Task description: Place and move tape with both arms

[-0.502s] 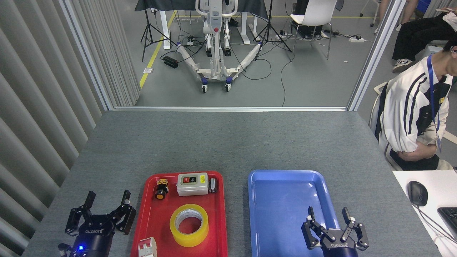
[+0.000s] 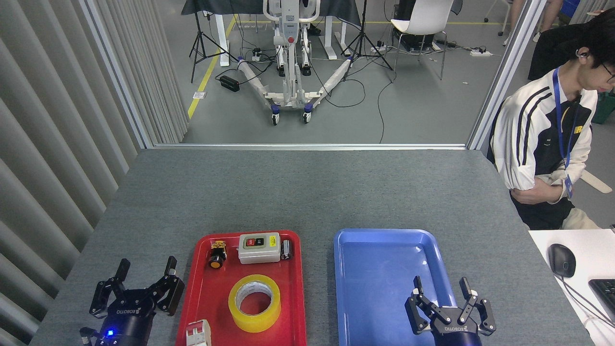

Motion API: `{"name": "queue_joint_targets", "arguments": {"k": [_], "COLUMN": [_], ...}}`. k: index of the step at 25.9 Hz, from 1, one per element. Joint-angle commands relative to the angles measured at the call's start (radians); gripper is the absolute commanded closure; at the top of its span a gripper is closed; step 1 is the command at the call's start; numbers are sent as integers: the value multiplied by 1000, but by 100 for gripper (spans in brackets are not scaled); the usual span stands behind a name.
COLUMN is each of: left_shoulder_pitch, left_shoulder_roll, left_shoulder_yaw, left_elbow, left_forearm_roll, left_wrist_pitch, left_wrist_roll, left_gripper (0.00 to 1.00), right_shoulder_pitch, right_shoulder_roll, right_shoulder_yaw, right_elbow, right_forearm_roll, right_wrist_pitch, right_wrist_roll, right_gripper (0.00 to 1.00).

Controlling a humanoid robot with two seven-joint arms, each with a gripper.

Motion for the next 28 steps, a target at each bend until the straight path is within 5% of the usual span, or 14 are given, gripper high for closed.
{"name": "queue_joint_targets", "arguments": {"k": [1,17,24,28], "left_shoulder_pitch": [0,0,-60,-143], "left_shoulder_roll": [0,6,37,166], "left_shoulder_yaw": [0,-12,-43,-203], "left_elbow": [1,-3,-3,6], "left_forearm_roll": [0,2,98,160], "left_wrist_pitch": [2,5,4,4], "left_wrist_roll": [-6,-26,-213,-368], "left_gripper": [0,0,0,0], "right_shoulder_pitch": [0,5,5,5], "right_shoulder_roll": [0,0,0,0], "right_shoulder_yaw": [0,-2,-2,-2], "right_elbow": [-1,-14,-14,-17], "right_forearm_roll": [0,0,-1,-1], "right_wrist_pitch": [0,0,0,1], "right_wrist_roll": [-1,1,1,2], "right_gripper": [0,0,0,0]}}
